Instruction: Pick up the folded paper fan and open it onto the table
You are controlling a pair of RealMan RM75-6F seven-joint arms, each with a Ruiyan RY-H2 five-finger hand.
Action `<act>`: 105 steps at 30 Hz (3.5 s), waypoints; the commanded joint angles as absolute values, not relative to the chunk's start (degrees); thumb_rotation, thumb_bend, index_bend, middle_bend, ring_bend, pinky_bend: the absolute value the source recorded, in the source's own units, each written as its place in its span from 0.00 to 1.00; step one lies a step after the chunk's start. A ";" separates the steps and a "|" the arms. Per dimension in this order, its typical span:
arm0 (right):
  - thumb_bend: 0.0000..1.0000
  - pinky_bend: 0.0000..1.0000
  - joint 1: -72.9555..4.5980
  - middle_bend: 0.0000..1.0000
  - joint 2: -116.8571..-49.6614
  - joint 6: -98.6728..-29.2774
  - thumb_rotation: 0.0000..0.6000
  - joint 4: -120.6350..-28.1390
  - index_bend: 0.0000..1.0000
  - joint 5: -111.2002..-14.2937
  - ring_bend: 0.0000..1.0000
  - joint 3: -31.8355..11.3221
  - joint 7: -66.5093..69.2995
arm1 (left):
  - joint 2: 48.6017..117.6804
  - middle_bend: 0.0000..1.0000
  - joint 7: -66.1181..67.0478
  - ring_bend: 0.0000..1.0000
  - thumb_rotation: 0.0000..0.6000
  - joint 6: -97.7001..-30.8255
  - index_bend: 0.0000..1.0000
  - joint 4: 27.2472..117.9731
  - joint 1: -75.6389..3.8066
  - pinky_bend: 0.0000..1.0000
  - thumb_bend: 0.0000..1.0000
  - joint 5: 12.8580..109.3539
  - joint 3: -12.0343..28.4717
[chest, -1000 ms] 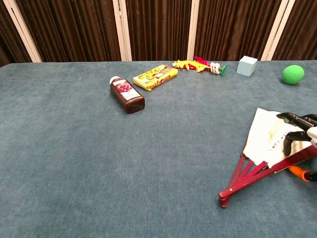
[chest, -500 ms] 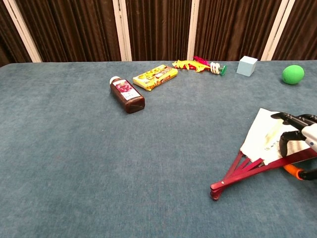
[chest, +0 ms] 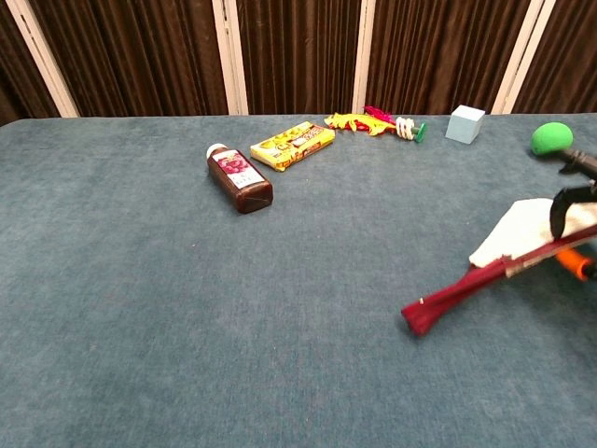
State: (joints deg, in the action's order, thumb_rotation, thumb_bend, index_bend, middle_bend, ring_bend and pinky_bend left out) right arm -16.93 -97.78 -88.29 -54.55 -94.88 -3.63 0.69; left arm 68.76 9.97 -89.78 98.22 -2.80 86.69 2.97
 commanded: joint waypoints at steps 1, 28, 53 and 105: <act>0.42 0.14 -17.44 0.13 -96.09 -89.36 1.00 -56.79 0.61 -95.19 0.18 -4.48 0.16 | 68.68 0.00 9.88 0.00 1.00 -89.81 0.05 98.28 -2.76 0.00 0.22 86.85 2.88; 0.42 0.14 -30.74 0.13 -71.87 -75.77 1.00 -85.86 0.63 -92.52 0.19 -15.74 -7.29 | 72.21 0.00 1.99 0.00 1.00 -83.65 0.04 93.36 -7.99 0.00 0.22 87.54 4.56; 0.42 0.14 -47.31 0.13 -67.73 -61.53 1.00 -102.54 0.64 -81.30 0.19 -25.32 -19.85 | 80.34 0.00 -8.63 0.00 1.00 -73.32 0.02 84.51 -18.26 0.00 0.19 85.60 7.48; 0.43 0.14 -56.74 0.13 -71.46 -68.95 1.00 -116.08 0.65 -67.06 0.19 -27.36 -35.47 | 99.15 0.28 -26.51 0.00 1.00 -75.06 0.51 72.25 -25.43 0.10 0.43 85.42 9.55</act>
State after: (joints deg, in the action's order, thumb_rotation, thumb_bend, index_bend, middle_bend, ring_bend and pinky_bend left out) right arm -57.05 -71.78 -68.72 -116.32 -67.13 -27.50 -35.76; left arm 99.16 -26.07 -74.52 72.63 -25.57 85.69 9.06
